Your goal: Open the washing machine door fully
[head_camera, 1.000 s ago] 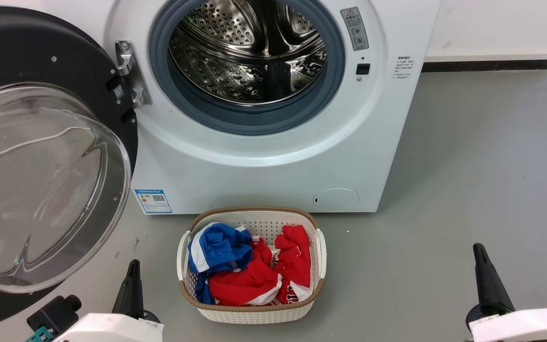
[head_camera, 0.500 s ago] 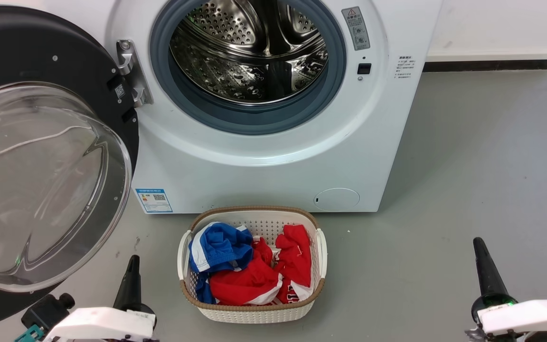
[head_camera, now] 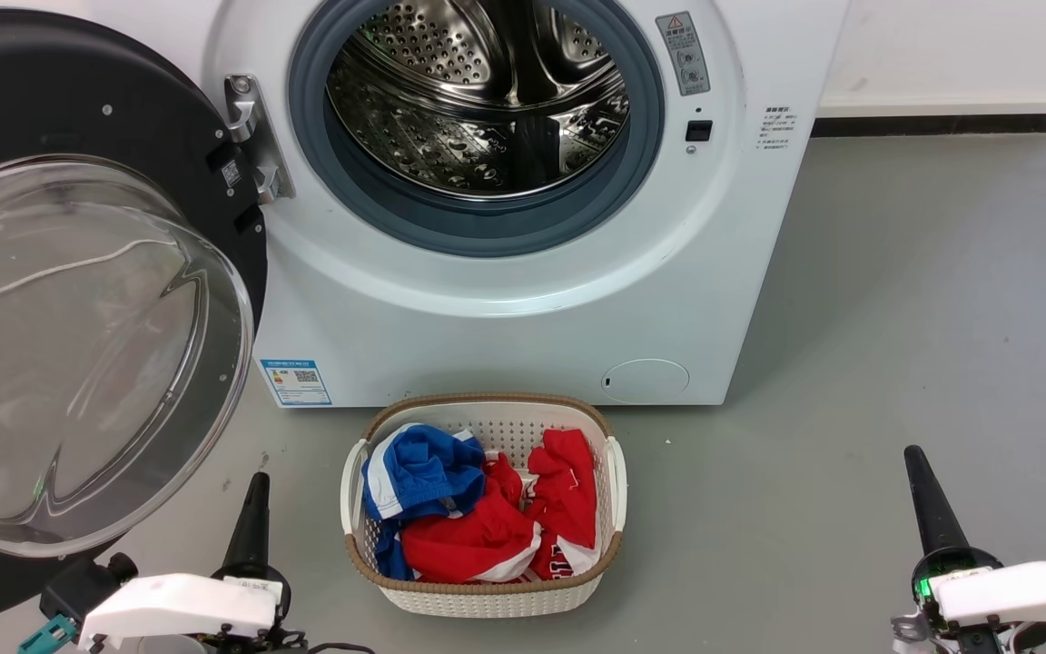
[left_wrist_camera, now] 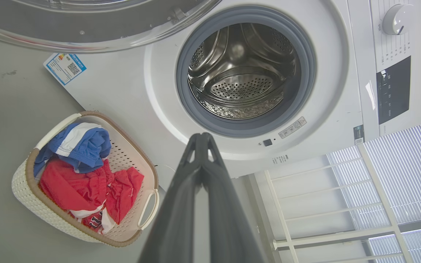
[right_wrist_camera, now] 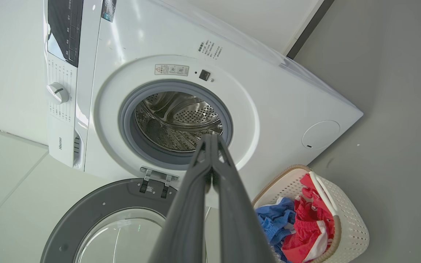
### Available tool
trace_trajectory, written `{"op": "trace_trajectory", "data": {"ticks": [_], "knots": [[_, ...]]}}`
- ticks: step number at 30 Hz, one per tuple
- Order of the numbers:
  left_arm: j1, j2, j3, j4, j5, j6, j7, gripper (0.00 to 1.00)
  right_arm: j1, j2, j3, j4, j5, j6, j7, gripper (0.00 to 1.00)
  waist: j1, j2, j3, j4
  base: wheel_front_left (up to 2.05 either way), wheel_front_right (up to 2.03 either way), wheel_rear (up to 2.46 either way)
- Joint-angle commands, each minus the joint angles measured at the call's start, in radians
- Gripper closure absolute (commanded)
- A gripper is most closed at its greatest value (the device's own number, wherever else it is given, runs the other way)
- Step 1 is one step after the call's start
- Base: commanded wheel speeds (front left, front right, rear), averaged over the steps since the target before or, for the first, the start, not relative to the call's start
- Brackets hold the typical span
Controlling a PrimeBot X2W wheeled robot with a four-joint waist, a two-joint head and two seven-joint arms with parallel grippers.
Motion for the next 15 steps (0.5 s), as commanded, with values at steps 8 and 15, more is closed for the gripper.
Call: {"op": "trace_trajectory", "data": {"ticks": [8, 15], "knots": [[-0.032, 0.0, 0.01, 0.003, -0.091, -0.011, 0.021, 1.0, -0.039, -0.006, -0.007, 0.009, 0.086, 0.0, 0.023, 1.0, -0.0001, 0.0, 0.001, 0.001, 0.0, 0.0, 0.0], [-0.042, 0.0, 0.015, 0.01, -0.159, -0.015, 0.038, 1.0, -0.054, -0.005, -0.012, 0.02, 0.15, 0.0, 0.041, 1.0, -0.0001, 0.0, 0.001, 0.003, 0.0, 0.0, 0.0]]}}
